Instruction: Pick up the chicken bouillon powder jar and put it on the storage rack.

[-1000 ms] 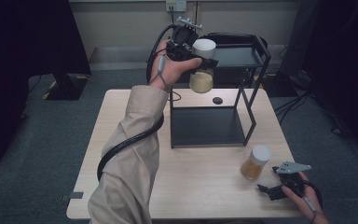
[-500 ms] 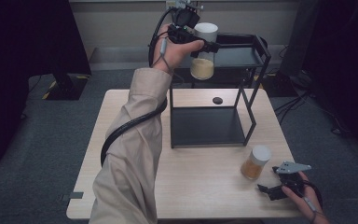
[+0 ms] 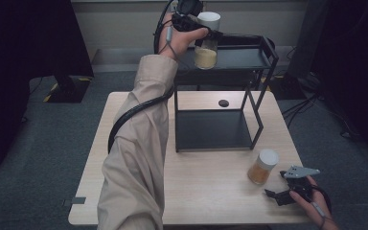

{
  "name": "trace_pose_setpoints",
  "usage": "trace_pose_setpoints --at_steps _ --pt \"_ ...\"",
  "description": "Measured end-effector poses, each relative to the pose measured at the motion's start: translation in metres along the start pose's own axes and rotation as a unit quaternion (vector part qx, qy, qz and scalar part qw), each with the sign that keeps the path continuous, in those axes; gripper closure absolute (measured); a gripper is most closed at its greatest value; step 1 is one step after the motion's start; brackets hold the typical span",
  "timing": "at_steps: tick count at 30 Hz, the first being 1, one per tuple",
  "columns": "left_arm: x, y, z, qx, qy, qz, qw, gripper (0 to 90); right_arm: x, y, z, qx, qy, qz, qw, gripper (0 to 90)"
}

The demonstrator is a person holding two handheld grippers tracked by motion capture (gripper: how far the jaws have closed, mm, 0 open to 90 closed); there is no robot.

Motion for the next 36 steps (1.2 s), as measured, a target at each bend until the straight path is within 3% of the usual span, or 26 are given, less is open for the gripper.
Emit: trace_pose_setpoints --at_steps 13,17,27,31,36 --pt "-0.012 -0.005 -0.005 0.013 -0.001 0.014 0.9998 34.5 0.0 0.0 0.0 0.0 0.0 0.0 1.0 0.0" --pt "-0.012 0.0 -0.004 -0.003 -0.006 0.018 0.9998 34.4 0.0 0.0 0.0 0.0 0.0 0.0 1.0 0.0" --pt "-0.011 0.002 -0.008 -0.003 -0.002 0.021 0.9998 33.5 0.0 0.0 0.0 0.0 0.0 0.0 1.0 0.0" --pt "-0.009 0.008 -0.009 0.013 0.001 0.035 0.9993 13.2 0.0 0.0 0.0 0.0 0.0 0.0 1.0 0.0" --pt "0.0 0.011 -0.015 0.03 0.016 0.031 0.9989 2.5 0.0 0.0 0.0 0.001 0.0 0.0 1.0 0.0"
Point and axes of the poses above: each handheld gripper's, and its own axes: x roughly backward along the jaws, z roughly out of its top, y roughly to its right, the point moved 1 cm from there along -x, roughly forward along the jaws, and after that the axes turned 5 degrees about -y, right-handed, at the moved point
